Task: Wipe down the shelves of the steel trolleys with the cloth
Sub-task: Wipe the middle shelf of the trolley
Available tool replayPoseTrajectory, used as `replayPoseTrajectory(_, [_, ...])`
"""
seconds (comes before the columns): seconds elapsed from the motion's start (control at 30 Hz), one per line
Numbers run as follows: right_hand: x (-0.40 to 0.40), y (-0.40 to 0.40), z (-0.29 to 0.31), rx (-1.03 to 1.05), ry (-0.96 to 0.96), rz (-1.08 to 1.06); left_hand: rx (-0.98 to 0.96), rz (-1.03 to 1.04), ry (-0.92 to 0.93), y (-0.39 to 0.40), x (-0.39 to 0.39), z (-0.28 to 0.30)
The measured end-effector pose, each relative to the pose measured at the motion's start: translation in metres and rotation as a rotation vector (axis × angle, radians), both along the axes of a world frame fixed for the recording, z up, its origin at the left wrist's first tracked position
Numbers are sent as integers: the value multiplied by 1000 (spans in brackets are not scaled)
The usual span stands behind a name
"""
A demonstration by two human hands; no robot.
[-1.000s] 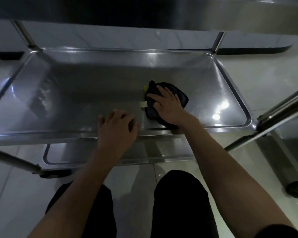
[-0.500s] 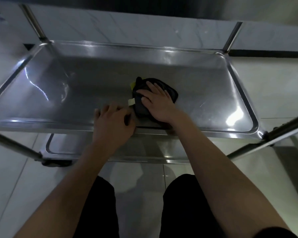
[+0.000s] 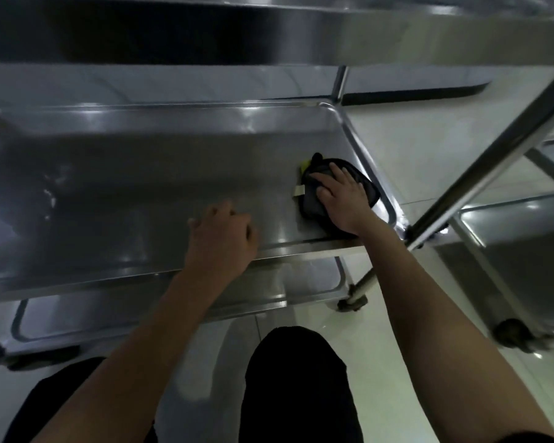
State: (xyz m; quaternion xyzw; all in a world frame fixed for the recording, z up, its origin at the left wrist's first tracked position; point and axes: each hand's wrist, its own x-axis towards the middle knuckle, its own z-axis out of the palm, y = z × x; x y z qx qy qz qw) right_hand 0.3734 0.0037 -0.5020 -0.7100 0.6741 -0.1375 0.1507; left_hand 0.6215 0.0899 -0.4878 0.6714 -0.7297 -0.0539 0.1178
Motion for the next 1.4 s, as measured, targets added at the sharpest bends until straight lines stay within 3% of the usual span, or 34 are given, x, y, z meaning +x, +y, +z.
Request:
replayPoseTrajectory(0.1, [-39,2,4,-16,4,-135,-6,-29,10,-3,-6,-3])
replayPoseTrajectory(0.23, [-47,2,4,-15,9,-161,-31,-34,13,-3,-12,-3])
replayPoseTrajectory(0.47, [-28,-1,3,1,-12,-136,-76,-18,42,-2,-9,-6])
replayPoseTrajectory(0.67, [12,-4,11,49,-70,-37,-35,-122,146,-9,21,-2])
replayPoseTrajectory(0.8, [35,-14,8,48,-63,-2,-101,-28,116,-19,65,5])
replayPoseTrajectory(0.93, [78,-27,2,39,-76,50,-57,77,-12,-20,101,3])
replayPoseTrajectory(1.23, [244,-60,-5,131,-49,404,33,-28,-29,-6,142,-13])
replayPoseTrajectory(1.4, [316,-60,-1,199,-117,547,37,23,-30,1,159,-16])
